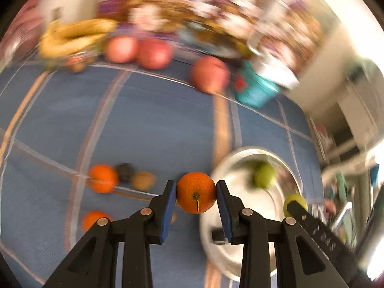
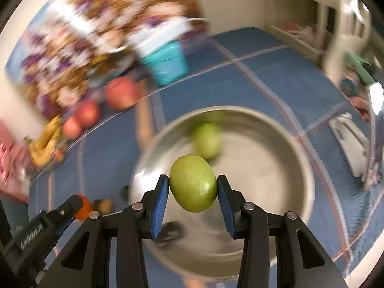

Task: Organize fruits
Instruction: 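Carry the mango into the steel bowl and open the right tool while the left tool carries the tangerine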

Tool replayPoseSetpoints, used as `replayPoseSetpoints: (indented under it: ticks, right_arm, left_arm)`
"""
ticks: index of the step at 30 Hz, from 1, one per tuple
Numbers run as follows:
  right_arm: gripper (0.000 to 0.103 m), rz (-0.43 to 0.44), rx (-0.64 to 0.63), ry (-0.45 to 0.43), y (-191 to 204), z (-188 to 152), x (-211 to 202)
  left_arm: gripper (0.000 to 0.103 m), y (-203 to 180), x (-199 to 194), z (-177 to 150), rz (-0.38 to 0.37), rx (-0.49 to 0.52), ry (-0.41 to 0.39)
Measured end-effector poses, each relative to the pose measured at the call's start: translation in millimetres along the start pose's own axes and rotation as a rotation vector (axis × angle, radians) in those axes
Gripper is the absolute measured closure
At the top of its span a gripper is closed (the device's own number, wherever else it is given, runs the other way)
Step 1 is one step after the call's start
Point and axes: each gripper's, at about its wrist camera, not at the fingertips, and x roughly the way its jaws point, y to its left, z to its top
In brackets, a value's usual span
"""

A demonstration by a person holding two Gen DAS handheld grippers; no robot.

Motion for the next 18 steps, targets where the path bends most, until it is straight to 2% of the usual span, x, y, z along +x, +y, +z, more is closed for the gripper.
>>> replayPoseSetpoints:
  ticks: [4, 7, 14, 18]
  right_arm:
    - [0.061, -0.064, 0.056, -0.013, -39.6, 11.2, -2.3]
    - [0.060, -0.084, 0.065, -0.012, -55.0, 13.8, -1.6]
    - [0.060, -0.089, 0.036, 0.065, -55.2, 6.3, 18.1]
    - [0.060, -0.088, 0.026, 0.075, -54.1, 6.1, 19.7]
  left_arm:
    - [0.067, -38.3, 24.2, -11.7, -0.012, 0.112, 0.028]
    - [0.067, -51.7, 38.1, -20.6, -0.014, 0.149, 0.055]
    - [0.066, -63.2, 53.0, -34.6, 0.005, 0.187, 0.084]
    - [0.066, -64.9, 54.5, -35.2, 0.002, 0.183, 0.088]
